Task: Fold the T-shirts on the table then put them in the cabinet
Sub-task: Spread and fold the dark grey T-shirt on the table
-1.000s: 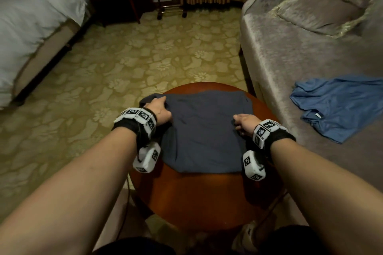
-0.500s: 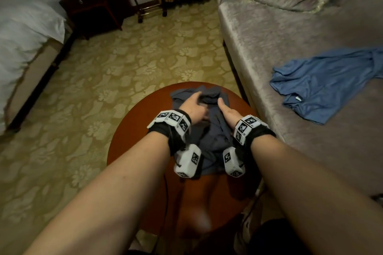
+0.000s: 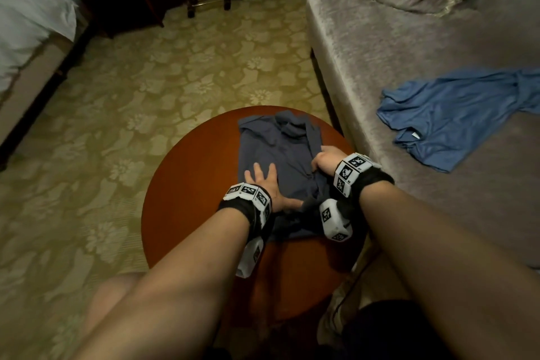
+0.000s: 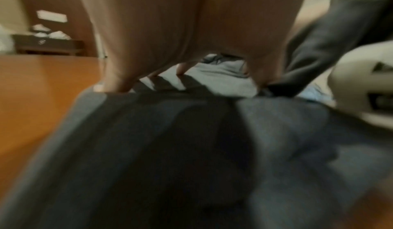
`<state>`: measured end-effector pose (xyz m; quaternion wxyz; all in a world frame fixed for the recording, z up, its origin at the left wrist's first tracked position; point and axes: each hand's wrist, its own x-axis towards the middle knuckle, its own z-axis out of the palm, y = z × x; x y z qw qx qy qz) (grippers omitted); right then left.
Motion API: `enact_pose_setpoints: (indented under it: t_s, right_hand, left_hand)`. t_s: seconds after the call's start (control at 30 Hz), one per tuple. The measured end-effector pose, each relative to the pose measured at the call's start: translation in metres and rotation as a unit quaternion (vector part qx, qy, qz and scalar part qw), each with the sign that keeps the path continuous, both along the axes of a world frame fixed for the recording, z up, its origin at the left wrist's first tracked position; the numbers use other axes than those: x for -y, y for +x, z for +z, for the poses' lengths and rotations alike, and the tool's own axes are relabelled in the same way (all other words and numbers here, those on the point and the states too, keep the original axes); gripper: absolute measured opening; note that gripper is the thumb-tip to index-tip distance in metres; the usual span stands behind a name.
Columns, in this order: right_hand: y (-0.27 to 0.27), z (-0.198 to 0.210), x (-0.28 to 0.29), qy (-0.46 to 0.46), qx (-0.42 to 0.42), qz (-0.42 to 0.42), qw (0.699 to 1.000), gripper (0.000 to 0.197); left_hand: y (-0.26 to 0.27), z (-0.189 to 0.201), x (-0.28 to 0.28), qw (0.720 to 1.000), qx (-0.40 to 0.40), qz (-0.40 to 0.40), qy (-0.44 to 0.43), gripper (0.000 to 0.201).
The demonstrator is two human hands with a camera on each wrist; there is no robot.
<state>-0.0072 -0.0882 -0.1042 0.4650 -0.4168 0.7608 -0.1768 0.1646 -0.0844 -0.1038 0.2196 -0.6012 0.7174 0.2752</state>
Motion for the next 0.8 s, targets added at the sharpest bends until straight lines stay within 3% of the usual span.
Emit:
enact_pose_setpoints:
  t_s: [0.07, 0.17, 0.27, 0.33, 0.43, 0.5, 0.6, 0.7, 0.77, 0.8]
  right_hand:
    - [-0.007, 0.003, 0.0, -0.039, -0.018, -0.094, 0.995, 0.036]
    - [-0.011, 0.019, -0.003, -0.126, -0.131, -0.148, 0.972, 0.04]
    - [0.017, 0.034, 0.004, -0.183, -0.151, -0.032, 0.971, 0.039]
    - [0.048, 0.037, 0.011, -0.177, -0.151, 0.103, 0.967, 0.041]
    - [0.077, 0.033, 0.021, -0.124, -0.198, 0.255, 0.938, 0.043]
    - [0.071, 0.025, 0.026, -0.072, -0.264, 0.276, 0.921, 0.043]
    - [0.052, 0.014, 0.025, -0.01, -0.381, 0.183, 0.906, 0.043]
    - [0.048, 0.01, 0.024, -0.034, -0.382, 0.143, 0.912, 0.048]
    - [0.052, 0.007, 0.022, -0.039, -0.342, 0.193, 0.919, 0.059]
    - [0.054, 0.003, 0.02, -0.02, -0.32, 0.218, 0.922, 0.064]
  left_hand:
    - [0.007, -0.002, 0.005, 1.0, 0.008, -0.013, 0.015, 0.137]
    - [0.025, -0.002, 0.013, 0.998, 0.032, -0.054, 0.015, 0.142]
    - [0.053, -0.005, 0.024, 0.995, 0.039, -0.097, -0.008, 0.142]
    - [0.071, -0.005, 0.03, 0.992, 0.05, -0.118, -0.019, 0.142]
    - [0.093, -0.001, 0.036, 0.987, 0.075, -0.135, -0.03, 0.138]
    - [0.106, 0.004, 0.041, 0.986, 0.09, -0.134, -0.037, 0.129]
    - [0.126, 0.013, 0.051, 0.991, 0.074, -0.083, -0.069, 0.096]
    - [0.129, 0.008, 0.054, 0.987, -0.002, -0.015, -0.158, 0.06]
    - [0.118, 0.001, 0.048, 0.988, -0.037, 0.029, -0.145, 0.059]
    - [0.114, -0.004, 0.044, 0.992, -0.029, 0.048, -0.111, 0.07]
